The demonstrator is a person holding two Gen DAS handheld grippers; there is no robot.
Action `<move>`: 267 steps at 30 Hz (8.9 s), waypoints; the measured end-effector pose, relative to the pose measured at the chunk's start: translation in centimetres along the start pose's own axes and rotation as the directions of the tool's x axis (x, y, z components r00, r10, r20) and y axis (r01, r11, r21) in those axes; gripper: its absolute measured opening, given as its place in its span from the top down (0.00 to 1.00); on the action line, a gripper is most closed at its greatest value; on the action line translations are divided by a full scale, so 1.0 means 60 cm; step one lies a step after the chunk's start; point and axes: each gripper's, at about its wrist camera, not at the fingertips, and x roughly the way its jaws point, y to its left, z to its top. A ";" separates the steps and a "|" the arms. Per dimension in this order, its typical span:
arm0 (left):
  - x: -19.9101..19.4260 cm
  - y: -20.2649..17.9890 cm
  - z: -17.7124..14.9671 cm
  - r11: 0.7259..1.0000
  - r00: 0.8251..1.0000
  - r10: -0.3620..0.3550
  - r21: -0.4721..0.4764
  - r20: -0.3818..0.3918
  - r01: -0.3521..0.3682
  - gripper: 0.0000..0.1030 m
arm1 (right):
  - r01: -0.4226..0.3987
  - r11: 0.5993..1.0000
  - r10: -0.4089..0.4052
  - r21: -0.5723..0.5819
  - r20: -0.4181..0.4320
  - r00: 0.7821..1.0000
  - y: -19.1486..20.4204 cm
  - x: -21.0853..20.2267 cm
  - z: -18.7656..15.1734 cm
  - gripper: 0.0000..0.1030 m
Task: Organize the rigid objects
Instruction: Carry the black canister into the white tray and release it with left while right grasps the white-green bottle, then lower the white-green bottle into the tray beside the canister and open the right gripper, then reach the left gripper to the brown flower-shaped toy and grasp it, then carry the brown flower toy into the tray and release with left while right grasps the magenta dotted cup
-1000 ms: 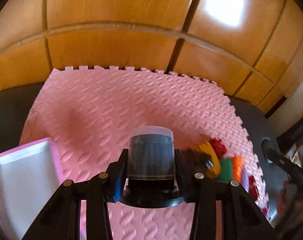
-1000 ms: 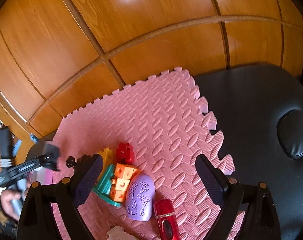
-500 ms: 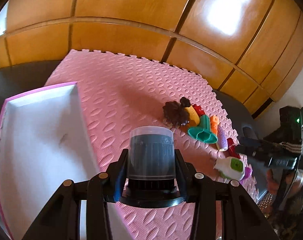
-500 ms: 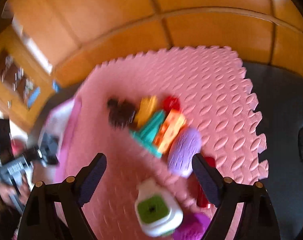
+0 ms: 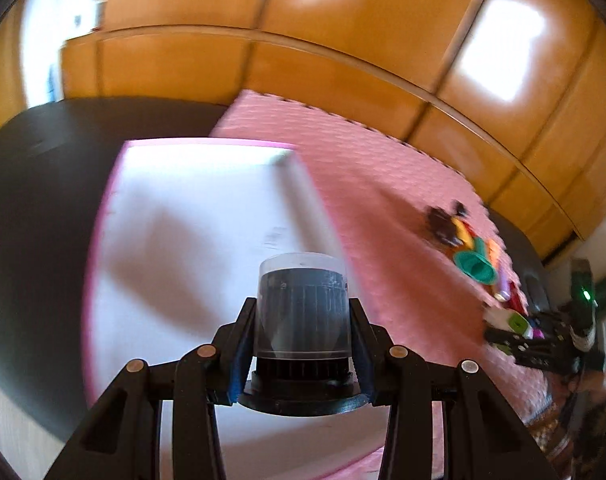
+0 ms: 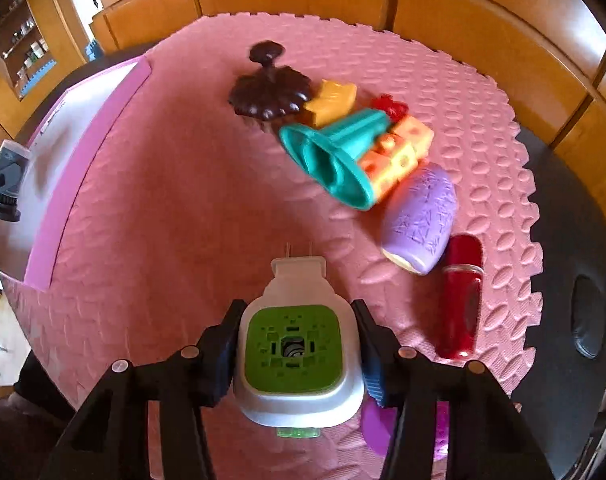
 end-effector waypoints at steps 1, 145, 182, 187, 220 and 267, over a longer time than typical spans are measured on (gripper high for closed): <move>-0.002 0.014 0.003 1.000 1.000 0.008 -0.013 0.004 -0.008 0.58 | -0.035 0.999 0.035 0.014 0.002 0.999 0.002 0.002 0.000 0.49; -0.075 -0.031 -0.078 0.951 0.946 0.289 0.066 0.148 -0.301 0.22 | 0.113 0.987 -0.151 0.117 0.403 0.902 0.114 -0.115 0.062 0.48; 0.079 -0.250 0.016 0.951 0.995 0.093 0.295 0.022 -0.096 0.19 | 0.032 0.838 -0.241 0.545 0.317 0.917 -0.204 -0.091 0.007 0.42; 0.112 -0.277 0.043 0.963 0.999 0.018 0.270 -0.029 -0.009 0.20 | 0.009 0.833 -0.228 0.554 0.329 0.916 -0.208 -0.093 0.006 0.42; 0.163 -0.332 0.036 0.948 0.998 -0.055 0.316 0.028 0.043 0.77 | -0.086 0.774 -0.140 0.628 0.301 0.943 -0.246 -0.078 -0.002 0.42; -0.033 0.059 0.005 0.989 0.985 0.127 -0.085 0.120 -0.118 0.77 | 0.037 0.991 -0.049 0.132 0.095 0.994 0.057 -0.002 0.022 0.67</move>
